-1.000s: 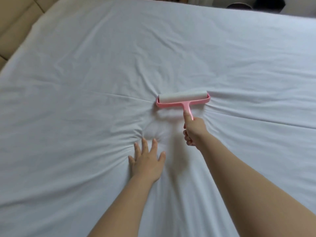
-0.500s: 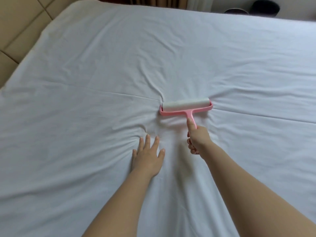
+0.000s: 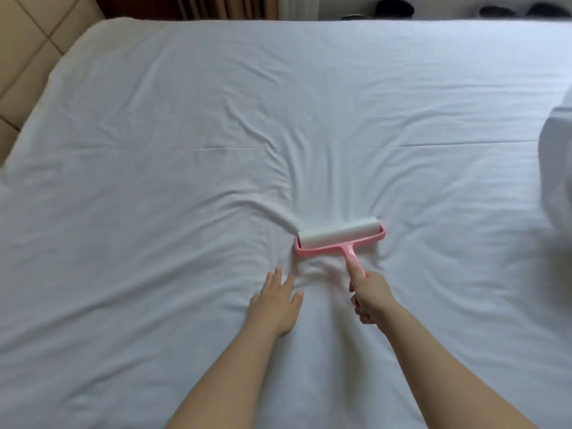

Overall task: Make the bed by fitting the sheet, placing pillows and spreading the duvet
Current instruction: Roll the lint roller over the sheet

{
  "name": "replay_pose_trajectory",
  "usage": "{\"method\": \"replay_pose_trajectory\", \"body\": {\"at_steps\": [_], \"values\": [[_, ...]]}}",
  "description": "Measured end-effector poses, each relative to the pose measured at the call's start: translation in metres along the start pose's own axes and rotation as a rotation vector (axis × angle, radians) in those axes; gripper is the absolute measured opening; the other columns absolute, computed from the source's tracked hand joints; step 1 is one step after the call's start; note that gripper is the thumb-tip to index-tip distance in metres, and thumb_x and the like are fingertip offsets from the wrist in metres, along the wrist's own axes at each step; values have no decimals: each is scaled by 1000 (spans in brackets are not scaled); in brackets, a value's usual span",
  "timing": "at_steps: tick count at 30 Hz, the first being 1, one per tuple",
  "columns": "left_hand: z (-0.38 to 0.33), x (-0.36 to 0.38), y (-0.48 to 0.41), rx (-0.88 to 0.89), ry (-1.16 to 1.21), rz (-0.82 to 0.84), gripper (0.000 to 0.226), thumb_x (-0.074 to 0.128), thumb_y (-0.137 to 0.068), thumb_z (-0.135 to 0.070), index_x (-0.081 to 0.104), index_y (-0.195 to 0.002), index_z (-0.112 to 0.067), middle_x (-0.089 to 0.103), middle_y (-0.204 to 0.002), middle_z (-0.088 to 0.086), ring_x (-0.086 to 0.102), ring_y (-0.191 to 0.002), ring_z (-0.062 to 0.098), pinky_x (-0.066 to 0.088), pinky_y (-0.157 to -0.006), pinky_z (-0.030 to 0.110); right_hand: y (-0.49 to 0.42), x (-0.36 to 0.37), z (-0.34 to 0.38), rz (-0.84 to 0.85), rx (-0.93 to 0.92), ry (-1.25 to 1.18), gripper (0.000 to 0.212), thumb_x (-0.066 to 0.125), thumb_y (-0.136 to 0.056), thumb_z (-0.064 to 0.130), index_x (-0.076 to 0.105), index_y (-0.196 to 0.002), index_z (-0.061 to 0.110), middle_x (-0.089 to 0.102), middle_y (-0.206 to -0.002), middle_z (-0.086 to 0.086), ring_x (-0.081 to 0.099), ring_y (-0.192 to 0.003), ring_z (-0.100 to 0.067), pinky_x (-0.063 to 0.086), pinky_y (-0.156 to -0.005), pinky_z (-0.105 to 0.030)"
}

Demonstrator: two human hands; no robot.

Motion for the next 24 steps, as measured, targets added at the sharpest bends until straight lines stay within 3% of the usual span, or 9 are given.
{"method": "replay_pose_trajectory", "body": {"at_steps": [11,17,24], "values": [[9,68,74,74,-56,91,54,22,-101,-40,6,-151,-25,-10,-159,2,-6,-147,16,14,-117,44,99,-28,-108,-60,55,-5,55,41,-90,61,46,-75,8,34,-48,-2,25,-38,-14,21,-40,-16],[16,81,84,83,-87,61,56,23,-101,-41,4,-151,-25,-8,-159,1,-6,-147,16,12,-118,43,126,-38,-158,-132,23,123,56,42,-91,57,52,-67,7,42,-38,1,36,-30,-10,28,-42,-22],[22,98,88,25,-65,13,57,24,-101,-40,0,-151,-26,-12,-159,-2,-10,-146,14,2,-117,42,81,-20,-124,-7,68,28,50,40,-94,54,46,-75,8,38,-52,-6,29,-39,-15,24,-40,-17]]}}
Point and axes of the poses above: each hand's wrist, its own y-axis away from the middle knuckle, its own x-axis out of the palm, z = x × y, the point moved 7 cm from there along -y, towards the middle knuckle
